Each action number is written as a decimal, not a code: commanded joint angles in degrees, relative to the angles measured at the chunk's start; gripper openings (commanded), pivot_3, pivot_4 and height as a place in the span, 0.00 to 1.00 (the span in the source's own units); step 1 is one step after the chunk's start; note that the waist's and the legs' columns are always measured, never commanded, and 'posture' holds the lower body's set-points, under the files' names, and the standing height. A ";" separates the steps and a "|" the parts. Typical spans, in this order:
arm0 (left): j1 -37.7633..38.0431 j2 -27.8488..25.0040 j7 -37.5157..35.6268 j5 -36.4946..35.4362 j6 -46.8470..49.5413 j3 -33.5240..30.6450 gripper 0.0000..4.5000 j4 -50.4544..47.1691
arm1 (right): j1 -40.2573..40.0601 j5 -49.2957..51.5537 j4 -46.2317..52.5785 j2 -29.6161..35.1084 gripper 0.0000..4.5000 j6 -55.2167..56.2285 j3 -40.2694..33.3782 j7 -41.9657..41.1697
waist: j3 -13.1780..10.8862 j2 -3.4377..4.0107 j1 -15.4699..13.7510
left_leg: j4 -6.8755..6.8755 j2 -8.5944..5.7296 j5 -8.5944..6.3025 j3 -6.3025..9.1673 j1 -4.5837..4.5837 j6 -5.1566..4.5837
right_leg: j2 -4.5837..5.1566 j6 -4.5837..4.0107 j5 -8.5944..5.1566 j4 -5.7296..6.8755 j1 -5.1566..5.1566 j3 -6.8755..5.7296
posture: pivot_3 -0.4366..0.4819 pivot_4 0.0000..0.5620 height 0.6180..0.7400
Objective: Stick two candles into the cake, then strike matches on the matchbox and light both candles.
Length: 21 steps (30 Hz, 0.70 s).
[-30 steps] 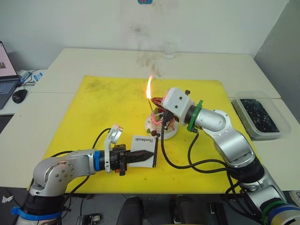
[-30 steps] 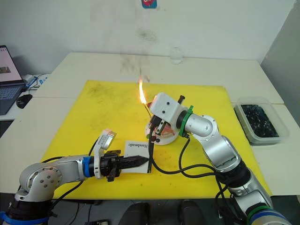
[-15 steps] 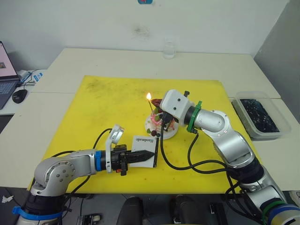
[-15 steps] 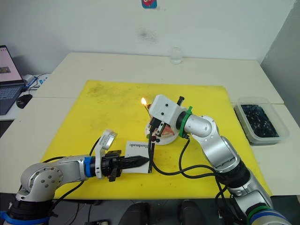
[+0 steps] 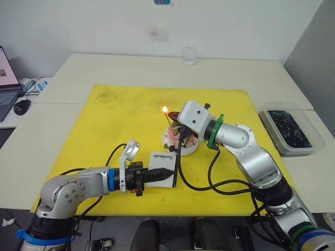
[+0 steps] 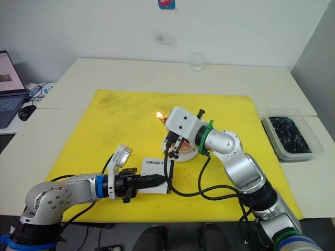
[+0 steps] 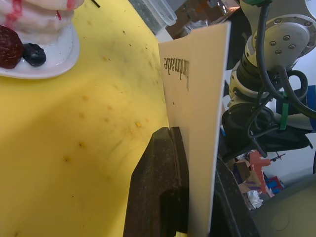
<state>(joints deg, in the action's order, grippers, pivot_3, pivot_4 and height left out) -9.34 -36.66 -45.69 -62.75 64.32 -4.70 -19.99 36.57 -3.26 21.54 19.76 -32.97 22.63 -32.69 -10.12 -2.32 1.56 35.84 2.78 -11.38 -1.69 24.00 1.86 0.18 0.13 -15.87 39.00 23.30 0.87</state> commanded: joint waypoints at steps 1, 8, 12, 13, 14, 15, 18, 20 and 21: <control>-0.44 0.15 -0.42 -0.48 -0.82 -0.33 0.00 -1.17 | 0.33 0.31 2.56 -0.29 0.01 0.06 -1.50 -0.06 | 0.00 0.00 0.00 | 0.00 0.00 0.00 0.00 0.00 0.00 | 0.00 0.00 0.00 0.00 0.00 -0.01 | 0.48 0.27 1.00; -0.71 0.26 -0.35 -0.46 -0.77 -0.24 0.00 -0.94 | -0.10 0.47 2.98 0.06 0.01 -0.11 -1.90 -0.20 | 0.00 0.00 0.00 | 0.00 0.00 0.00 0.01 0.00 0.00 | 0.00 0.00 0.00 0.00 0.00 -0.01 | 0.48 0.27 1.00; -0.87 0.27 -0.49 -0.33 -0.83 -0.12 0.00 -0.74 | -0.38 0.63 3.42 0.33 0.01 -0.16 -2.41 -0.31 | 0.00 0.00 0.00 | 0.00 0.00 0.00 0.01 0.00 0.00 | 0.00 0.00 0.00 0.00 0.00 -0.01 | 0.48 0.27 1.00; -0.92 0.28 -0.52 -0.31 -0.83 -0.09 0.00 -0.70 | -0.48 0.71 3.65 0.35 0.01 -0.20 -2.66 -0.27 | 0.00 0.00 0.00 | 0.00 0.00 0.00 0.01 0.00 0.00 | 0.00 0.00 0.00 0.00 0.00 -0.01 | 0.48 0.27 1.00; -0.98 0.30 -0.52 -0.30 -0.82 -0.06 0.00 -0.67 | -0.55 0.79 3.90 0.39 0.01 -0.23 -2.94 -0.25 | 0.00 0.00 0.00 | 0.00 0.00 0.00 0.02 0.00 0.00 | 0.00 0.00 0.00 0.00 0.00 -0.02 | 0.48 0.27 1.00; -1.07 0.32 -0.50 -0.29 -0.81 -0.03 0.00 -0.63 | -0.61 0.88 4.16 0.46 0.01 -0.26 -3.24 -0.27 | 0.00 0.00 0.00 | 0.00 0.00 0.00 0.02 0.00 0.00 | 0.00 0.00 0.00 0.00 0.00 -0.02 | 0.48 0.27 1.00; -1.27 0.36 -0.45 -0.26 -0.82 -0.01 0.00 -0.54 | -1.03 1.30 5.50 0.80 0.01 -0.75 -4.49 -0.18 | 0.00 0.00 0.00 | 0.00 0.00 0.00 0.01 0.00 0.00 | 0.00 0.00 0.00 0.00 0.00 -0.01 | 0.48 0.27 1.00; -1.36 0.40 -0.49 -0.18 -0.89 0.05 0.00 -0.45 | -1.23 1.92 6.88 0.69 0.01 -1.31 -6.05 0.24 | 0.00 0.00 -0.01 | 0.00 0.00 0.00 0.01 0.01 0.00 | 0.00 0.00 0.00 0.00 0.00 -0.02 | 0.48 0.27 1.00; -1.41 0.45 -0.49 -0.13 -0.93 0.11 0.00 -0.40 | -1.08 2.26 7.60 0.50 0.01 -1.68 -7.04 0.55 | 0.00 0.00 -0.01 | 0.00 0.00 0.00 0.01 0.01 0.00 | 0.00 0.00 0.00 0.00 0.00 -0.02 | 0.48 0.27 1.00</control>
<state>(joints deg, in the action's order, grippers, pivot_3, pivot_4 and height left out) -9.91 -36.54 -45.69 -62.69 64.32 -4.45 -19.86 34.94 -2.11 25.60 20.28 -34.42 18.56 -32.60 -10.12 -2.32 1.55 35.84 2.78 -11.38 -1.68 24.01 1.86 0.18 0.13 -15.87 38.99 23.30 0.86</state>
